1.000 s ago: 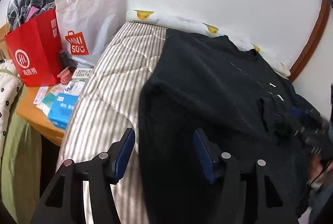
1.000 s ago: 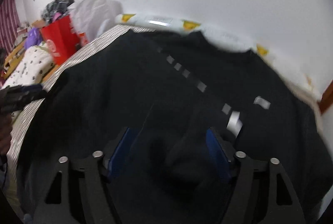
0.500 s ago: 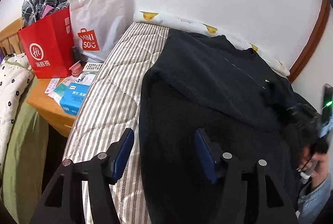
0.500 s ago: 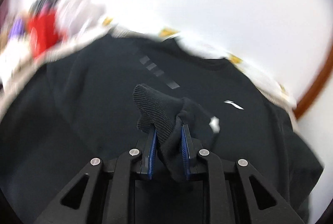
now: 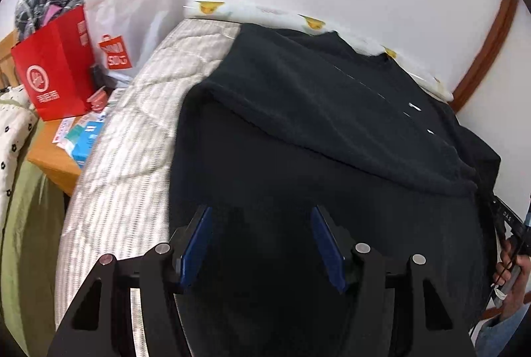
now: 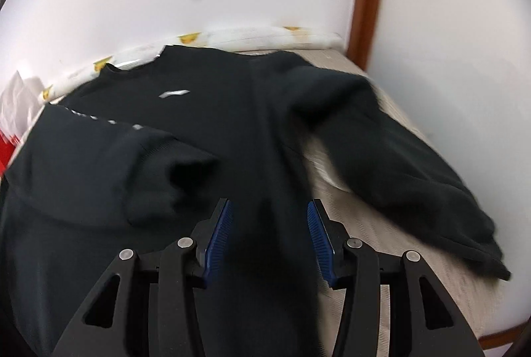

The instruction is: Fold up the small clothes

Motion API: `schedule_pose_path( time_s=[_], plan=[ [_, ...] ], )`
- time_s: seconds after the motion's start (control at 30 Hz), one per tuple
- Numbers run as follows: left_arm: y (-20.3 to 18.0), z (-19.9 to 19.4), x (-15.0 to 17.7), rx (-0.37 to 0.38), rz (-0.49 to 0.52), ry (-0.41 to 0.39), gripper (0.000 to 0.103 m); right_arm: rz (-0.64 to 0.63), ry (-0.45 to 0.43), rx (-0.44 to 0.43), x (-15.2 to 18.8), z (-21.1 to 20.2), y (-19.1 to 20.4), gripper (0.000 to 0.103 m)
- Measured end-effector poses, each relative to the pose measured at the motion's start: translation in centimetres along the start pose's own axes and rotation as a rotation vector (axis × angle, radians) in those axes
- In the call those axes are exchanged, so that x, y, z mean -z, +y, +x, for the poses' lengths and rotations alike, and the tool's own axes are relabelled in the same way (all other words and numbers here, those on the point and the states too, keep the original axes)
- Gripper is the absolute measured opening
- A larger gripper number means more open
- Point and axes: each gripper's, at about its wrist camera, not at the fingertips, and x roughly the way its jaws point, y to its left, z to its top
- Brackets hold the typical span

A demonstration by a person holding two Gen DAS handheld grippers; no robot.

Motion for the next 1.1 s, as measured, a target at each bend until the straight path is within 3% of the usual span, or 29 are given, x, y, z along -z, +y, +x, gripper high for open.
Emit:
schedule_pose_path(
  time_s=[0.1,0.17,0.2,0.3,0.4,0.53,0.6,0.67,0.7,0.77,0.93,1.1],
  plan=[
    [-1.6,0.3,0.0,0.014,0.025,0.008,0.059,0.016,-0.024,0.073,0.8,-1.3,-4.0,0.057],
    [-2.6,0.5,-0.1,0.02,0.042,0.012,0.059,0.033,-0.048,0.132,1.4,-1.9,-7.3,0.078],
    [-3.1,0.6,-0.2,0.02,0.05,0.012,0.06,0.043,-0.049,0.161,1.8,-2.0,-8.7,0.08],
    [-4.6,0.9,-0.4,0.024,0.07,0.014,0.06,0.044,0.004,0.239,2.5,-0.6,-11.7,0.081],
    [-5.9,1.2,-0.7,0.028,0.076,0.018,0.061,0.032,0.091,0.241,3.8,1.7,-14.3,0.081],
    [-7.5,1.7,-1.3,0.02,0.094,0.034,0.061,0.034,0.076,0.248,3.9,2.7,-15.3,0.08],
    [-8.3,1.6,-1.6,0.012,0.112,0.032,0.061,0.042,0.076,0.256,3.2,3.5,-15.6,0.065],
    [-9.0,1.6,-2.0,0.009,0.125,0.03,0.061,0.066,0.076,0.206,2.5,4.3,-16.0,0.018],
    [-9.4,1.5,-2.1,0.009,0.132,0.029,0.061,0.07,0.075,0.2,2.3,4.4,-16.2,0.012],
    [-9.9,1.4,-2.4,0.007,0.145,0.023,0.061,0.06,0.062,0.259,1.5,4.8,-17.0,0.009],
    [-9.6,1.0,-2.7,0.004,0.148,0.011,0.062,0.215,-0.021,0.338,-3.0,2.6,-22.7,0.009],
    [-8.5,1.0,-2.6,0.013,0.12,0.009,0.062,0.219,-0.164,0.316,-8.1,-1.1,-22.2,0.009]
  ],
)
